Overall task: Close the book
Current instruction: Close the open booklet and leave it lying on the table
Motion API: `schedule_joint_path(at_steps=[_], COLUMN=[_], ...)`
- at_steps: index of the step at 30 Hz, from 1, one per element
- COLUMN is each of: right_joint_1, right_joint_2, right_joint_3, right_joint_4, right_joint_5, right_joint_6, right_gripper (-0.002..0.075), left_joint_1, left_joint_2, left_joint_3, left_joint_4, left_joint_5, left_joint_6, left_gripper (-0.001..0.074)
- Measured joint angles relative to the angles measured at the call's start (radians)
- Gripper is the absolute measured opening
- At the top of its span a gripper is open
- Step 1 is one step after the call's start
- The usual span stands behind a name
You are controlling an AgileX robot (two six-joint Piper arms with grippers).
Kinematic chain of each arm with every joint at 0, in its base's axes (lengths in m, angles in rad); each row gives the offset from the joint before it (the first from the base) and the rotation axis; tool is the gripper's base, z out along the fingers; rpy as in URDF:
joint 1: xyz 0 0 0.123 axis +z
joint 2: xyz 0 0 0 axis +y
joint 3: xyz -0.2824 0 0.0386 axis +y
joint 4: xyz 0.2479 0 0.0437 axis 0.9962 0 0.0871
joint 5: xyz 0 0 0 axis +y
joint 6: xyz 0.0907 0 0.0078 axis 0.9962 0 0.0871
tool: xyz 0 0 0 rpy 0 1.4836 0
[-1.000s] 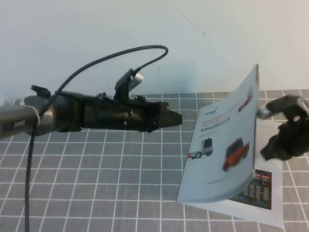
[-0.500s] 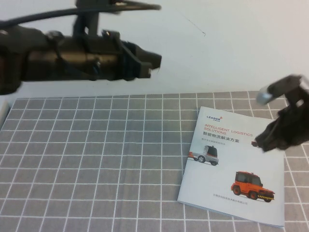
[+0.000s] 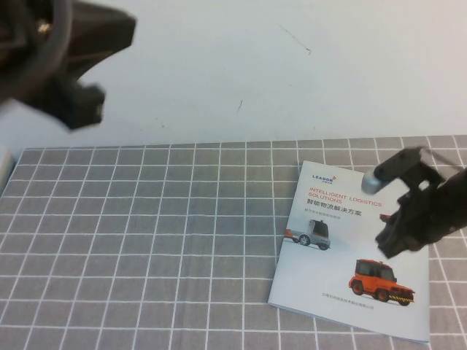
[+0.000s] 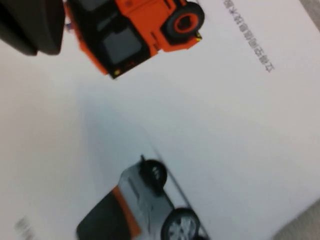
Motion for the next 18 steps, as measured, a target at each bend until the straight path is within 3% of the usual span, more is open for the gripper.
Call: schedule_joint_path(at_steps=[8, 13, 18], right_joint_1=[0.000, 0.000, 0.000], right_joint_2=[-0.378, -0.605, -0.820], right_joint_3=[0.000, 0.035, 0.186], right_joint_4=[-0.121, -0.157, -0.167], right_joint_5=[0.027, 0.075, 0.093], right_joint_6=[0.087, 0.135, 0.160], right_gripper=[-0.0003, -0.0003, -0.0003], left_joint_1=[0.000, 0.000, 0.000], left_joint_2=[-0.209, -0.383, -0.572], left_joint_3=[0.251, 0.498, 0.710], left_joint_4=[0.281, 0.354, 0.392], left_joint_5=[-0.023, -0.198, -0.335], left_joint_6=[-0.202, -0.212, -0.235], left_gripper=[-0.0004, -0.0004, -0.0004])
